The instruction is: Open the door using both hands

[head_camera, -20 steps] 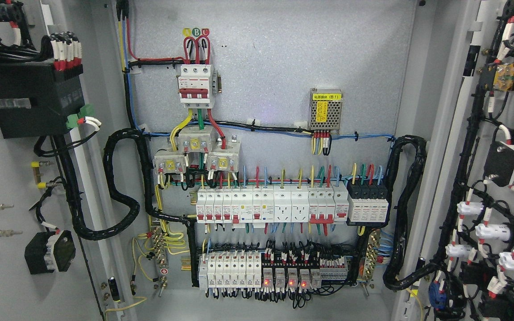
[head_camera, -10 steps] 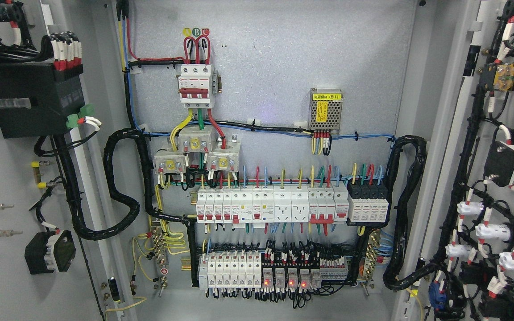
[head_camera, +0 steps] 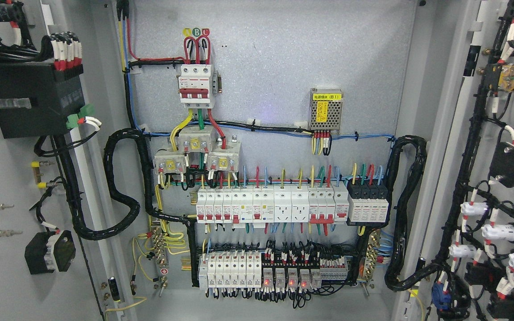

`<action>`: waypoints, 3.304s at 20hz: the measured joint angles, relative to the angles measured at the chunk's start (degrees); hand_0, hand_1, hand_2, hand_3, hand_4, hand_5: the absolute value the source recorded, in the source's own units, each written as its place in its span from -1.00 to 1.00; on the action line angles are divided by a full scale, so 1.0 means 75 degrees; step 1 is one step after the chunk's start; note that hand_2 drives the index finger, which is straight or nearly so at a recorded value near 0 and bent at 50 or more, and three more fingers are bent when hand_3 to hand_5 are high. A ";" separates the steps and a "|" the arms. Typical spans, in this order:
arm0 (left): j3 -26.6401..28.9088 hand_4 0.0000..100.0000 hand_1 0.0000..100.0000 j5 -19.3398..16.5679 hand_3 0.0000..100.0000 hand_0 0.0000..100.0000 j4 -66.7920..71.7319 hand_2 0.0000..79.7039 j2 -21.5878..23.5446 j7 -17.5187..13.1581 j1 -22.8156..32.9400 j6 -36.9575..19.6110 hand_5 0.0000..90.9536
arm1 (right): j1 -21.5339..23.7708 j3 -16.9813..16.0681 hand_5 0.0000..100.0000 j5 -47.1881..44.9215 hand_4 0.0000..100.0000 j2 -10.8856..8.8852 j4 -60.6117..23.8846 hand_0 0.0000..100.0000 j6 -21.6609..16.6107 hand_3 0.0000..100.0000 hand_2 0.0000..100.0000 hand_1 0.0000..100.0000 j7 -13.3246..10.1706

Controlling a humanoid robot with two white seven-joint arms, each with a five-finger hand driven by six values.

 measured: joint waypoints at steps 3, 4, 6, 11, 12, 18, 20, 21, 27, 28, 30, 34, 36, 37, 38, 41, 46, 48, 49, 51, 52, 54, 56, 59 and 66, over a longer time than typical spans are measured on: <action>0.0289 -0.93 -1.00 0.0024 -0.95 -0.41 0.0078 -0.93 -0.0061 -0.0215 -0.0031 0.0185 -1.00 | 0.0026 -0.0023 -1.00 -0.0130 -1.00 -0.0123 0.0021 -0.56 -0.0060 -1.00 -1.00 -1.00 0.0009; 0.0388 -0.93 -1.00 0.0029 -0.95 -0.41 0.0113 -0.93 -0.0076 -0.0267 -0.0058 0.0219 -1.00 | 0.0031 -0.0032 -1.00 -0.0166 -1.00 -0.0162 0.0028 -0.56 -0.0071 -1.00 -1.00 -1.00 0.0009; 0.0592 -0.93 -1.00 0.0057 -0.95 -0.41 0.0207 -0.93 -0.0099 -0.0349 -0.0138 0.0319 -1.00 | 0.0040 -0.0045 -1.00 -0.0216 -1.00 -0.0235 0.0042 -0.56 -0.0082 -1.00 -1.00 -1.00 0.0011; 0.1106 -0.93 -1.00 0.0417 -0.95 -0.41 0.0508 -0.93 -0.0036 -0.0671 -0.0377 0.0470 -1.00 | 0.0043 -0.0116 -1.00 -0.0287 -1.00 -0.0418 0.0104 -0.56 -0.0096 -1.00 -1.00 -1.00 0.0030; 0.1207 -0.93 -1.00 0.0511 -0.95 -0.41 0.0586 -0.93 0.0008 -0.0694 -0.0419 0.0482 -1.00 | 0.0044 -0.0131 -1.00 -0.0294 -1.00 -0.0452 0.0119 -0.56 -0.0100 -1.00 -1.00 -1.00 0.0039; 0.1798 -0.93 -1.00 0.1037 -0.95 -0.41 0.1127 -0.93 0.0288 -0.0851 -0.0595 0.0514 -1.00 | 0.0044 -0.0226 -1.00 -0.0325 -1.00 -0.0584 0.0178 -0.56 -0.0145 -1.00 -1.00 -1.00 0.0052; 0.1972 -0.93 -1.00 0.1167 -0.95 -0.41 0.1323 -0.93 0.0392 -0.0888 -0.0656 0.0514 -1.00 | 0.0044 -0.0254 -1.00 -0.0375 -1.00 -0.0614 0.0192 -0.56 -0.0149 -1.00 -1.00 -1.00 0.0054; 0.2049 -0.93 -1.00 0.1214 -0.95 -0.41 0.1420 -0.93 0.0441 -0.0897 -0.0696 0.0514 -1.00 | 0.0044 -0.0263 -1.00 -0.0448 -1.00 -0.0628 0.0198 -0.56 -0.0154 -1.00 -1.00 -1.00 0.0060; 0.2377 -0.93 -1.00 0.1378 -0.95 -0.41 0.2112 -0.93 0.0740 -0.0909 -0.1114 0.0591 -1.00 | 0.0040 -0.0289 -1.00 -0.0892 -1.00 -0.0788 0.0232 -0.56 -0.0163 -1.00 -1.00 -1.00 0.0062; 0.2416 -0.93 -1.00 0.1391 -0.95 -0.41 0.2224 -0.93 0.0789 -0.0910 -0.1174 0.0615 -1.00 | 0.0039 -0.0291 -1.00 -0.0937 -1.00 -0.0815 0.0235 -0.56 -0.0163 -1.00 -1.00 -1.00 0.0062; 0.2483 -0.93 -1.00 0.1413 -0.95 -0.41 0.2433 -0.93 0.0884 -0.0983 -0.1273 0.0650 -1.00 | 0.0038 -0.0291 -1.00 -0.1000 -1.00 -0.0862 0.0240 -0.56 -0.0163 -1.00 -1.00 -1.00 0.0078; 0.2578 -0.93 -1.00 0.1443 -0.95 -0.41 0.2889 -0.93 0.1097 -0.1134 -0.1520 0.0664 -1.00 | 0.0038 -0.0289 -1.00 -0.1075 -1.00 -0.0941 0.0251 -0.56 -0.0163 -1.00 -1.00 -1.00 0.0281; 0.2604 -0.93 -1.00 0.1451 -0.95 -0.41 0.3129 -0.93 0.1196 -0.1164 -0.1680 0.0664 -1.00 | 0.0038 -0.0289 -1.00 -0.1095 -1.00 -0.0980 0.0255 -0.56 -0.0164 -1.00 -1.00 -1.00 0.0343; 0.2613 -0.93 -1.00 0.1453 -0.95 -0.41 0.3252 -0.93 0.1246 -0.1175 -0.1765 0.0668 -1.00 | 0.0038 -0.0288 -1.00 -0.1104 -1.00 -0.0999 0.0259 -0.56 -0.0163 -1.00 -1.00 -1.00 0.0359; 0.2616 -0.93 -1.00 0.1454 -0.95 -0.41 0.3366 -0.93 0.1288 -0.1187 -0.1844 0.0677 -1.00 | 0.0038 -0.0287 -1.00 -0.1111 -1.00 -0.1017 0.0261 -0.56 -0.0163 -1.00 -1.00 -1.00 0.0376; 0.2601 -0.93 -1.00 0.1456 -0.95 -0.41 0.3713 -0.93 0.1411 -0.1218 -0.2090 0.0683 -1.00 | 0.0035 -0.0286 -1.00 -0.1123 -1.00 -0.1060 0.0266 -0.56 -0.0163 -1.00 -1.00 -1.00 0.0412; 0.2567 -0.92 -1.00 0.1452 -0.95 -0.41 0.4193 -0.93 0.1586 -0.1237 -0.2380 0.0684 -1.00 | 0.0027 -0.0292 -1.00 -0.1160 -1.00 -0.1115 0.0274 -0.56 -0.0164 -1.00 -1.00 -1.00 0.0421; 0.2557 -0.92 -1.00 0.1450 -0.95 -0.41 0.4356 -0.93 0.1654 -0.1237 -0.2483 0.0684 -1.00 | 0.0025 -0.0302 -1.00 -0.1177 -1.00 -0.1131 0.0277 -0.56 -0.0168 -1.00 -1.00 -1.00 0.0427; 0.2552 -0.93 -1.00 0.1450 -0.95 -0.41 0.4429 -0.93 0.1691 -0.1238 -0.2535 0.0684 -1.00 | 0.0024 -0.0306 -1.00 -0.1183 -1.00 -0.1138 0.0279 -0.56 -0.0168 -1.00 -1.00 -1.00 0.0427; 0.2544 -0.93 -1.00 0.1449 -0.95 -0.41 0.4564 -0.93 0.1768 -0.1238 -0.2636 0.0684 -1.00 | 0.0020 -0.0315 -1.00 -0.1192 -1.00 -0.1149 0.0288 -0.56 -0.0168 -1.00 -1.00 -1.00 0.0429; 0.2541 -0.92 -1.00 0.1449 -0.95 -0.41 0.4625 -0.93 0.1803 -0.1238 -0.2683 0.0685 -1.00 | 0.0016 -0.0318 -1.00 -0.1196 -1.00 -0.1156 0.0294 -0.56 -0.0168 -1.00 -1.00 -1.00 0.0431; 0.2533 -0.93 -1.00 0.1449 -0.95 -0.41 0.4749 -0.93 0.1878 -0.1240 -0.2783 0.0685 -1.00 | 0.0008 -0.0327 -1.00 -0.1201 -1.00 -0.1164 0.0314 -0.56 -0.0169 -1.00 -1.00 -1.00 0.0431; 0.2529 -0.93 -1.00 0.1448 -0.95 -0.41 0.4853 -0.93 0.1943 -0.1240 -0.2865 0.0694 -1.00 | -0.0001 -0.0332 -1.00 -0.1204 -1.00 -0.1174 0.0337 -0.56 -0.0169 -1.00 -1.00 -1.00 0.0431; 0.2525 -0.92 -1.00 0.1445 -0.95 -0.41 0.4978 -0.93 0.2017 -0.1243 -0.2950 0.0808 -1.00 | -0.0008 -0.0345 -1.00 -0.1208 -1.00 -0.1181 0.0365 -0.56 -0.0174 -1.00 -1.00 -1.00 0.0431; 0.2520 -0.93 -1.00 0.1439 -0.95 -0.41 0.5166 -0.93 0.2127 -0.1244 -0.3053 0.0860 -1.00 | -0.0055 -0.0334 -1.00 -0.1203 -1.00 -0.1164 0.0390 -0.56 -0.0183 -1.00 -1.00 -1.00 0.0439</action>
